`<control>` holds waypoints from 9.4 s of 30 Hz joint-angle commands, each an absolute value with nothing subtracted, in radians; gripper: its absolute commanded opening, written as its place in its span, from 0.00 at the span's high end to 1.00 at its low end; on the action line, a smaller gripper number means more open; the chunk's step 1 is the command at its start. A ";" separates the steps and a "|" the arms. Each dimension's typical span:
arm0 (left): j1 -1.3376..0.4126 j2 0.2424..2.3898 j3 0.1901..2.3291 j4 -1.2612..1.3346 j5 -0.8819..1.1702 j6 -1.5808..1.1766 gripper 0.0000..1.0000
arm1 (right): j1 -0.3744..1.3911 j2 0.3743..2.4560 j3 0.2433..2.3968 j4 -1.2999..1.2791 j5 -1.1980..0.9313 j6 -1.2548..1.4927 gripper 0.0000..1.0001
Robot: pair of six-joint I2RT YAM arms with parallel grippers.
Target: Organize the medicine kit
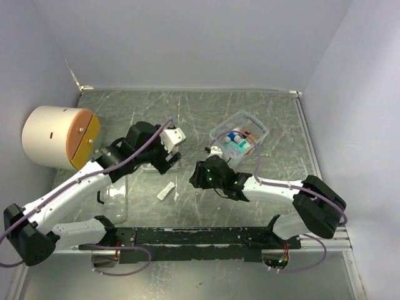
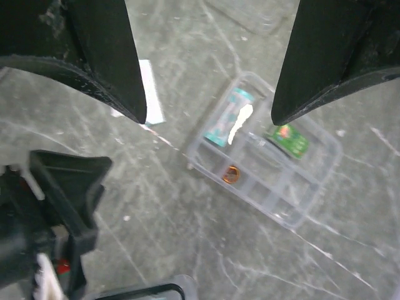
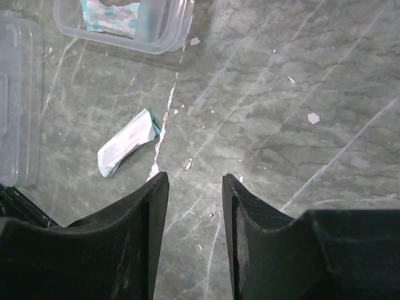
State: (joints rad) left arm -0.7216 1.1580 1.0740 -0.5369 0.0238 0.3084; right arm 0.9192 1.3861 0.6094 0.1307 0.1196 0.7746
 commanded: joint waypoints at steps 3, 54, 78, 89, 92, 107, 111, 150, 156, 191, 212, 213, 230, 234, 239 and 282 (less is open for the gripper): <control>-0.758 1.059 0.896 -0.447 0.045 0.049 0.10 | 0.917 1.404 0.584 0.176 0.121 0.773 0.60; -0.858 1.789 1.120 -0.640 -0.098 0.038 0.77 | 0.917 1.300 0.501 0.170 0.240 0.781 0.62; -0.853 1.494 1.130 -0.655 -0.097 0.590 0.90 | 0.917 1.279 0.494 0.176 0.250 0.793 0.62; -0.753 1.529 1.043 -0.538 -0.044 0.834 0.93 | 0.917 1.325 0.521 0.187 0.219 0.798 0.62; -0.730 1.559 1.053 -0.534 -0.053 0.873 0.93 | 0.917 1.323 0.513 0.191 0.219 0.805 0.62; -0.705 1.576 1.036 -0.411 0.004 0.940 0.80 | 0.917 1.319 0.522 0.178 0.219 0.805 0.62; -0.684 1.585 1.015 -0.368 0.021 0.937 0.77 | 0.916 1.309 0.512 0.178 0.225 0.809 0.62; -0.646 1.393 1.087 -0.359 -0.003 0.785 0.00 | 0.916 1.291 0.535 0.138 0.237 0.812 0.62; -0.645 1.235 1.114 -0.322 -0.050 0.502 0.00 | 0.915 1.266 0.621 0.031 0.301 0.773 0.61; -0.644 0.895 0.806 -0.340 -0.082 -0.478 0.01 | 0.595 1.636 1.232 -0.339 0.198 0.295 0.35; -0.603 1.585 1.118 -0.329 -0.438 -0.549 0.28 | 0.611 1.521 1.105 -0.299 -0.285 0.171 0.41; -0.594 1.602 1.123 -0.323 -0.448 -0.550 0.28 | 0.613 1.514 1.098 -0.300 -0.296 0.172 0.41; -0.493 1.843 1.247 -0.334 -0.328 -0.482 0.48 | 0.632 1.415 1.054 -0.267 -0.151 0.282 0.49; -0.491 1.878 1.257 -0.335 -0.299 -0.469 0.52 | 0.633 1.372 1.038 -0.236 -0.092 0.317 0.49; -0.489 1.902 1.261 -0.340 -0.302 -0.471 0.50 | 0.632 1.339 1.029 -0.226 -0.064 0.332 0.48; -0.492 1.776 1.371 -0.556 -0.301 -0.374 0.79 | 0.412 1.123 0.880 -0.462 0.471 0.710 0.32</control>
